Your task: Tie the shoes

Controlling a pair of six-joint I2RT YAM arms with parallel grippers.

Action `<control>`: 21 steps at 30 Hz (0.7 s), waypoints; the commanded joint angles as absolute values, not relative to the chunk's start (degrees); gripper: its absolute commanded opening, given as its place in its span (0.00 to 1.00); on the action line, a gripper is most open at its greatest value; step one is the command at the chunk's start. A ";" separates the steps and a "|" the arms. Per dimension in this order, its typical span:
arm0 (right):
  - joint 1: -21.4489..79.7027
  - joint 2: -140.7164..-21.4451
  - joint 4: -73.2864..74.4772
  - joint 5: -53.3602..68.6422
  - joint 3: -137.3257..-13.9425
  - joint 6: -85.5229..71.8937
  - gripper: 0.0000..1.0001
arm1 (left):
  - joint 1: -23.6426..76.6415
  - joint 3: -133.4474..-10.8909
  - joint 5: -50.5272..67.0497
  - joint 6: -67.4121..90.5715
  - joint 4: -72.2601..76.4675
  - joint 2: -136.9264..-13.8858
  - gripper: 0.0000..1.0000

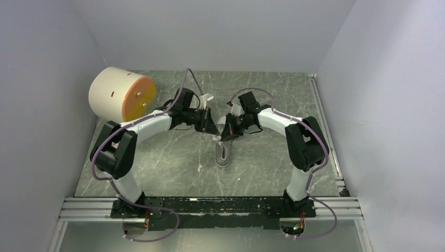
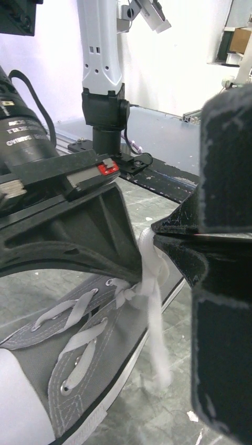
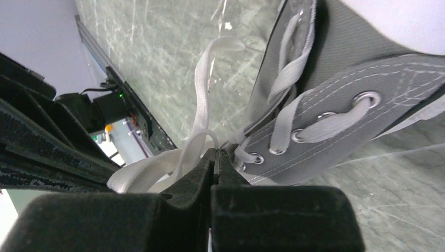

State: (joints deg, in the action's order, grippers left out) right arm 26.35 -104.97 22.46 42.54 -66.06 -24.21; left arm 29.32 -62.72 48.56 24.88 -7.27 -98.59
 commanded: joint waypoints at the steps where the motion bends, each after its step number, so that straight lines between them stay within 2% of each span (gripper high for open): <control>1: 26.54 -106.19 27.29 47.64 -67.58 -20.78 0.00 | 28.83 -66.09 51.03 24.63 -6.61 -101.50 0.05; 11: 25.45 -105.94 27.74 46.58 -67.45 -20.52 0.00 | 28.20 -70.99 52.08 19.89 -10.01 -109.12 0.05; 21: 24.96 -105.81 29.47 43.52 -69.52 -19.72 0.00 | 27.16 -66.36 52.21 24.68 -3.45 -110.53 0.05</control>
